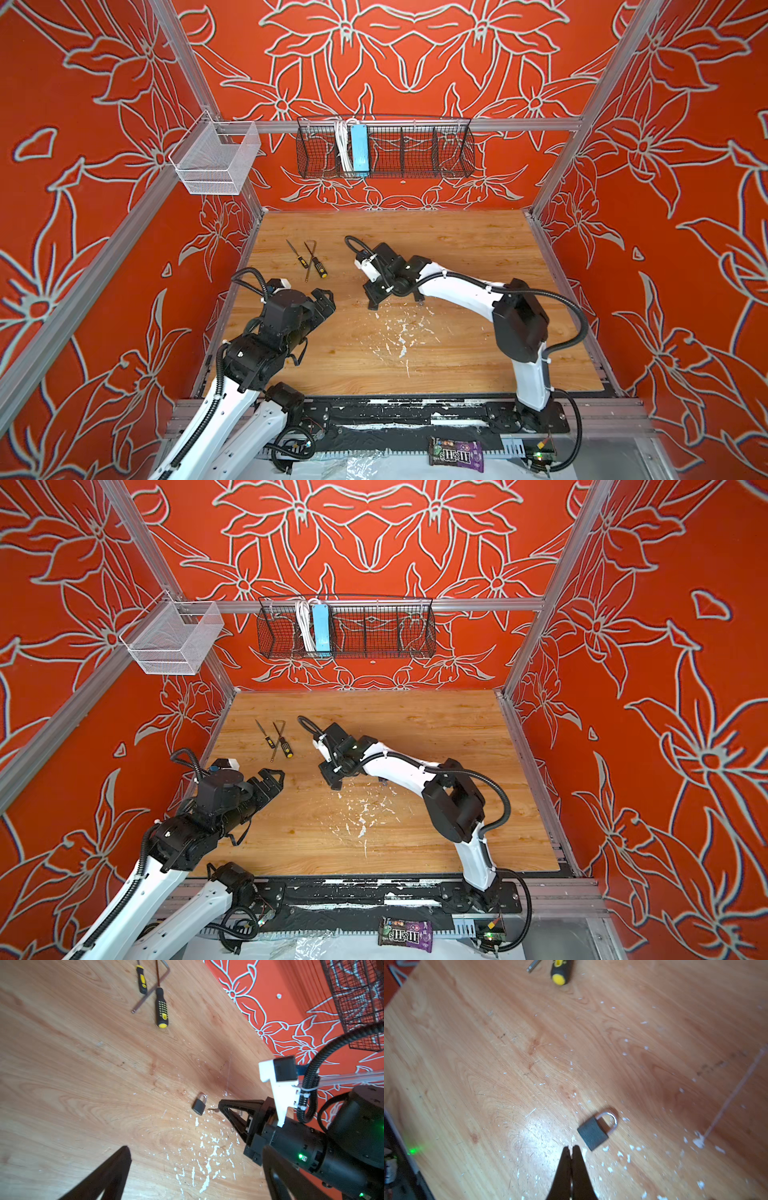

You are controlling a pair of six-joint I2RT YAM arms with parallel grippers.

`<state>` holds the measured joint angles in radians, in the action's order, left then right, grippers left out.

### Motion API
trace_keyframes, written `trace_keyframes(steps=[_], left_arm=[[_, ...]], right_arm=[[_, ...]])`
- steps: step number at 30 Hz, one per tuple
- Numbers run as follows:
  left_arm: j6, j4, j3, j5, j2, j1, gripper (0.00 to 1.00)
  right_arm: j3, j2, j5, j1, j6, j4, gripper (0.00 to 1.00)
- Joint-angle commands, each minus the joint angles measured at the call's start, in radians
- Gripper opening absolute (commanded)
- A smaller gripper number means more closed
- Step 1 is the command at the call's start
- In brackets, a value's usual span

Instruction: Unlock with the key

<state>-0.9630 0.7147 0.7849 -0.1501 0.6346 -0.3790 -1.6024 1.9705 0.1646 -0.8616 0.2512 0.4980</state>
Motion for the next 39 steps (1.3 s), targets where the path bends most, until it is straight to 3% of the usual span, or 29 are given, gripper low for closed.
trace_keyframes(steps=[1,9,20,29,39], left_arm=[[-0.018,-0.077,0.01,0.079,0.019,0.006,0.98],[-0.144,-0.262,-0.019,0.256,0.104,0.006,0.98],[-0.378,-0.535,-0.096,0.384,0.243,-0.011,0.98],[-0.516,-0.739,-0.069,0.308,0.414,-0.164,0.98],[-0.636,-0.928,-0.073,0.271,0.45,-0.213,0.98]], right_arm=[[0.06,-0.082,0.022,0.012,0.116,-0.023,0.0],[0.182,-0.243,0.002,0.022,0.215,-0.035,0.0],[0.356,-0.456,-0.021,0.022,0.297,-0.108,0.0],[0.429,-0.561,0.005,0.004,0.338,-0.242,0.0],[0.43,-0.539,0.018,-0.036,0.354,-0.417,0.0]])
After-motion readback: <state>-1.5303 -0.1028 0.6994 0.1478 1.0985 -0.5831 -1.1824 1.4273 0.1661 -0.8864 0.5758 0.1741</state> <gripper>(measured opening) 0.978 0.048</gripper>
